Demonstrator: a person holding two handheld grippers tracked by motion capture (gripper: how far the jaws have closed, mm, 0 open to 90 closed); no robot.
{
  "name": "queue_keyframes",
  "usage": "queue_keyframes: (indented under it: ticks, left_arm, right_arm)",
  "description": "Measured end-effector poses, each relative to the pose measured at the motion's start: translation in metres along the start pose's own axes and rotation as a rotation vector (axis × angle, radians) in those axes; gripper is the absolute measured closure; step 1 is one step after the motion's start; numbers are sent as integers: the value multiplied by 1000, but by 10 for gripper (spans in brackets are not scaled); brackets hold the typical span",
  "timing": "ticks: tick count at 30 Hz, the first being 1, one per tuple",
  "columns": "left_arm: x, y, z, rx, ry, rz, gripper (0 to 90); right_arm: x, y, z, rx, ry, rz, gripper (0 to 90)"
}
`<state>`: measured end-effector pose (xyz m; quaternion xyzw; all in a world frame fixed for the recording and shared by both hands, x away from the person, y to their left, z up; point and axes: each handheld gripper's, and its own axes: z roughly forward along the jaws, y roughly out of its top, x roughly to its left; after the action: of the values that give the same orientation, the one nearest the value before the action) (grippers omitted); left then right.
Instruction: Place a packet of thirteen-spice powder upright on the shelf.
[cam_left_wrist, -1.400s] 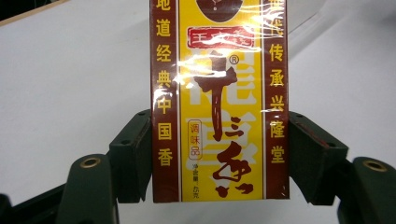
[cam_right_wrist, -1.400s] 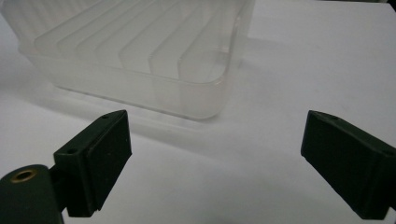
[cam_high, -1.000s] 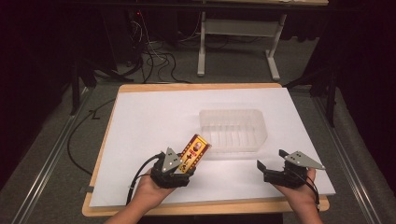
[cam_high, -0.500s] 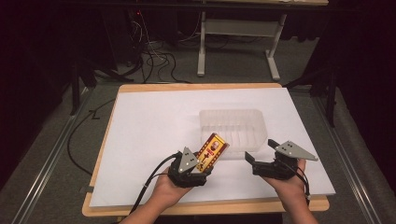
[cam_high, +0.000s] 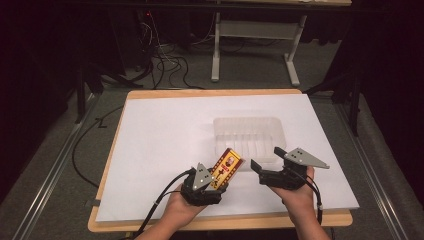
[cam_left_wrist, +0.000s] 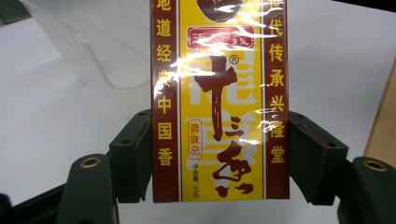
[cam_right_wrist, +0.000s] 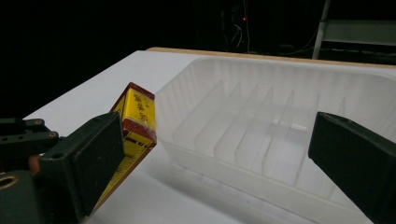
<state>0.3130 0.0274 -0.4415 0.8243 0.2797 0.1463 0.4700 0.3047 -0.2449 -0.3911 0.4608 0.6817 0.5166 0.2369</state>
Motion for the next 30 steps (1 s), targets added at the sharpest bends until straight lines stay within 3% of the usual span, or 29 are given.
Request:
queue_keyframes:
  ticks: [6, 12, 21, 25, 30]
  left_arm:
    - [-4, -2, 9, 16, 2, 9, 328]
    - [-13, 0, 14, -7, -24, 3, 328]
    - [-21, 2, 14, -28, -43, 17, 328]
    - [-21, 3, 13, -36, -36, 13, 328]
    - [-20, 2, 13, -41, -27, 9, 327]
  right_arm:
    - [3, -4, -2, -11, 46, 23, 90]
    - [11, -9, 7, 10, 96, 49, 133]
    - [16, -18, 18, 50, 113, 53, 167]
    - [16, -23, 23, 68, 137, 99, 207]
    - [17, -25, 25, 69, 159, 111, 271]
